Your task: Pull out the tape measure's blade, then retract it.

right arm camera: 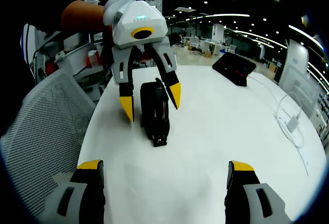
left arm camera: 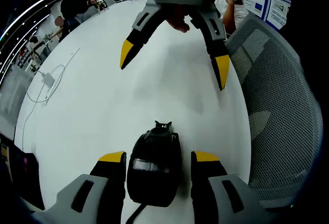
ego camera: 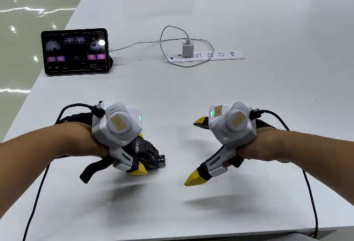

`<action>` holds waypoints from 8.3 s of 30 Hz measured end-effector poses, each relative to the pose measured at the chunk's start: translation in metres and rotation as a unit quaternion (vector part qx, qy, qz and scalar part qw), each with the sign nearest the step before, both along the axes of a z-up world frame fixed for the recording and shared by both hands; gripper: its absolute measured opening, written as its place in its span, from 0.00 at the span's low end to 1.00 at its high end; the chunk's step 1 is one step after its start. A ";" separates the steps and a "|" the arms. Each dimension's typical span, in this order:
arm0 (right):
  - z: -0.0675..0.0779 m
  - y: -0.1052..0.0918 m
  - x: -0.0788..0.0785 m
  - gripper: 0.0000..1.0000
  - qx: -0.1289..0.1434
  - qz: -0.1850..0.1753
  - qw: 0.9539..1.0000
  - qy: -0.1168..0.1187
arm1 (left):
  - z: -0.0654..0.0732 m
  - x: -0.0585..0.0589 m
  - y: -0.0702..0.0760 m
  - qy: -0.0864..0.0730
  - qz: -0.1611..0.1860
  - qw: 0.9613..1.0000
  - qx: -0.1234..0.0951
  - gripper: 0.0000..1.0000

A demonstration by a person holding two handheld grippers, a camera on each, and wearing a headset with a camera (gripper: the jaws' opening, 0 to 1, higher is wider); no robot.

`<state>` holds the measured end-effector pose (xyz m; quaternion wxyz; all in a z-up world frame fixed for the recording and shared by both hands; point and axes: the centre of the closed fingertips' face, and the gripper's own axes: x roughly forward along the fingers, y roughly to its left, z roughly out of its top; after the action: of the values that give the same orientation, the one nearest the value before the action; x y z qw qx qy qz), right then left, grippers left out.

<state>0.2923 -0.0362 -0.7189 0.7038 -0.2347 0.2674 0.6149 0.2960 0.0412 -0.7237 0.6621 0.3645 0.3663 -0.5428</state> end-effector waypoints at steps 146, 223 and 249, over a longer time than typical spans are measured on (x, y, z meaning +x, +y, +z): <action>-0.036 0.005 0.002 0.10 -0.085 0.054 0.995 0.020 | -0.003 0.008 0.001 -0.004 0.016 1.000 0.008 0.33; -0.035 -0.045 0.003 0.10 -0.098 0.039 0.994 0.030 | -0.003 0.008 0.000 -0.011 0.020 1.000 -0.002 0.33; -0.035 -0.061 0.004 0.09 -0.098 0.030 0.994 0.033 | -0.003 0.008 0.000 -0.011 0.022 1.000 -0.011 0.33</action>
<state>0.2964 -0.0977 -0.7537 0.6496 -0.2899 0.3418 0.6141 0.3043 0.0413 -0.7266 0.6817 0.3553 0.3608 -0.5280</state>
